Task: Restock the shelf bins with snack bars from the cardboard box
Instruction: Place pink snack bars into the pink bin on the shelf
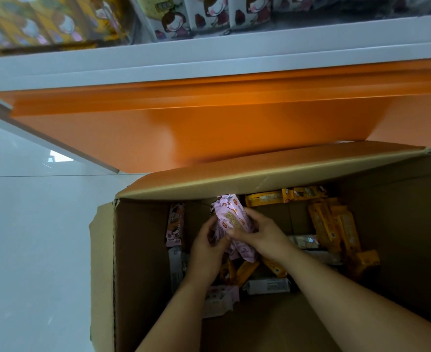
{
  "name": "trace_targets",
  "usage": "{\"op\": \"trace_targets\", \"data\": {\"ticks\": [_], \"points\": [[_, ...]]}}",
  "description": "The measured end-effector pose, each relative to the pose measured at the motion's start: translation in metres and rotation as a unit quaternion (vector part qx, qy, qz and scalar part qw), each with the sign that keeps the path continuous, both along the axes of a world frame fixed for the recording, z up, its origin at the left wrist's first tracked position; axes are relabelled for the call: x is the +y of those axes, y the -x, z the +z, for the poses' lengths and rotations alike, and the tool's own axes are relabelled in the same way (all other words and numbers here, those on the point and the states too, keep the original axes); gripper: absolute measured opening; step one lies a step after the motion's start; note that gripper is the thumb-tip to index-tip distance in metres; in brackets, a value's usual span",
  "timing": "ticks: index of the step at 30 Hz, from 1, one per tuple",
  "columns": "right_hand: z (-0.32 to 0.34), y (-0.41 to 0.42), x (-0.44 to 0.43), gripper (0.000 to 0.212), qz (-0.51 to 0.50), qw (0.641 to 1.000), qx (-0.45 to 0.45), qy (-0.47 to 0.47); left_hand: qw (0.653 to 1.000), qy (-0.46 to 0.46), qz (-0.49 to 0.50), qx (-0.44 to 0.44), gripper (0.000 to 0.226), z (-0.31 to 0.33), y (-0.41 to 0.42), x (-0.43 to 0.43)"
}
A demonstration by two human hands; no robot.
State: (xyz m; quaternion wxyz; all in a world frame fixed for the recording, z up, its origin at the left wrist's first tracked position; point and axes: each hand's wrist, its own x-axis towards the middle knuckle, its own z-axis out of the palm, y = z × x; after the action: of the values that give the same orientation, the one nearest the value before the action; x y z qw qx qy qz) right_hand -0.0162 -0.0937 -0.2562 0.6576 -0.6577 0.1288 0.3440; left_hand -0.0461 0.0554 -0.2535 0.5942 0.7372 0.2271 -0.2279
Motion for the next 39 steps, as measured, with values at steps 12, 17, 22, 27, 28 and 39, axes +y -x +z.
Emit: {"op": "trace_targets", "data": {"ticks": [12,17,22,27,28,39], "points": [[0.041,0.008,-0.008,0.044,-0.021,0.997,-0.072,0.024,0.999,0.05,0.009,-0.012,0.056,0.032,0.0,0.0],[0.082,0.012,-0.022,0.05,-0.021,0.993,-0.109,0.034,0.993,0.097,-0.017,-0.071,0.04,0.074,0.003,-0.011],[0.142,0.034,-0.034,0.043,-0.044,0.983,-0.172,0.036,0.982,0.121,-0.035,-0.143,0.043,0.133,0.025,-0.029],[0.205,0.053,-0.044,0.042,-0.047,0.965,-0.256,0.044,0.97,0.091,-0.037,-0.224,0.046,0.187,0.04,-0.041],[0.218,0.054,-0.044,0.044,-0.049,0.96,-0.273,0.043,0.966,0.087,-0.036,-0.239,0.048,0.197,0.04,-0.042],[0.361,0.035,-0.092,0.071,-0.108,0.886,-0.448,0.049,0.896,0.046,-0.082,-0.434,0.062,0.333,0.002,-0.085]]}}
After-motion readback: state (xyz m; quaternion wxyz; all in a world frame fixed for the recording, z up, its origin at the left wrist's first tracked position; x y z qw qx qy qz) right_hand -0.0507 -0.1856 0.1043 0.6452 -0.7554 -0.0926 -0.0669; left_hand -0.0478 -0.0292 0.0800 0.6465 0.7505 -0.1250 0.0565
